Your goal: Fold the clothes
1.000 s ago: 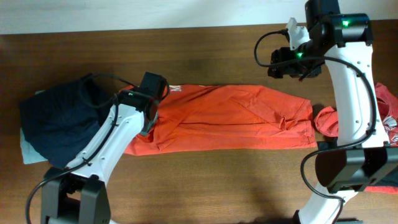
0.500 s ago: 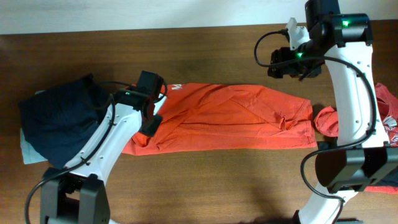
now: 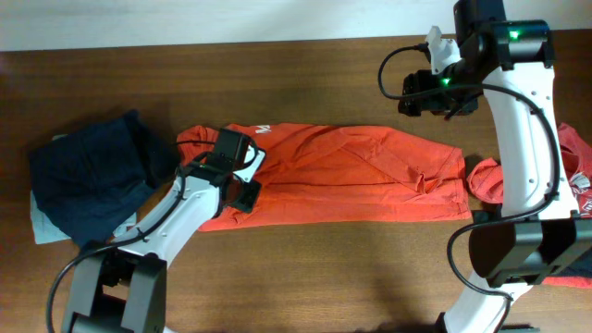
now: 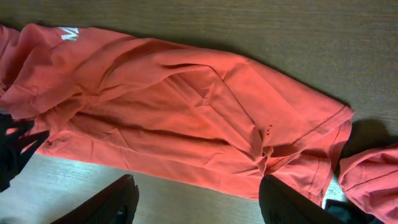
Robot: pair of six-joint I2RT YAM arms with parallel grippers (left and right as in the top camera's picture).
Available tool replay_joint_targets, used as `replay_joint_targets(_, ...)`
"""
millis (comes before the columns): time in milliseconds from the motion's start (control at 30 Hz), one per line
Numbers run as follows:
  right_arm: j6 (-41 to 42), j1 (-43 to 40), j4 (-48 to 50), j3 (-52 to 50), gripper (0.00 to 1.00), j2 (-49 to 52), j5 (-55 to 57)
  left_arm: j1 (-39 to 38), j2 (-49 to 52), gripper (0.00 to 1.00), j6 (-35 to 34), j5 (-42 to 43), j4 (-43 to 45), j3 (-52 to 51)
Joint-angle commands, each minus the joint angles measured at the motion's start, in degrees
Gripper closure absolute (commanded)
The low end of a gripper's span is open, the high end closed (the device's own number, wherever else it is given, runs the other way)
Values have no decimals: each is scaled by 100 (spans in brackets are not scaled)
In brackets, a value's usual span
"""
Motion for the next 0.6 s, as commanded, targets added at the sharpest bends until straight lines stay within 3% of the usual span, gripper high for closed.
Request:
replay_joint_targets(0, 26, -9, -26, -13, 33, 11, 48, 74, -63, 66, -125, 111, 151, -7)
replay_joint_targets(400, 26, -11, -44, -13, 33, 11, 50, 487, -26, 66, -411, -227, -160, 70)
replay_joint_targets(567, 26, -9, -44, -13, 33, 11, 48, 496, 271, 66, -402, 721, 122, 70)
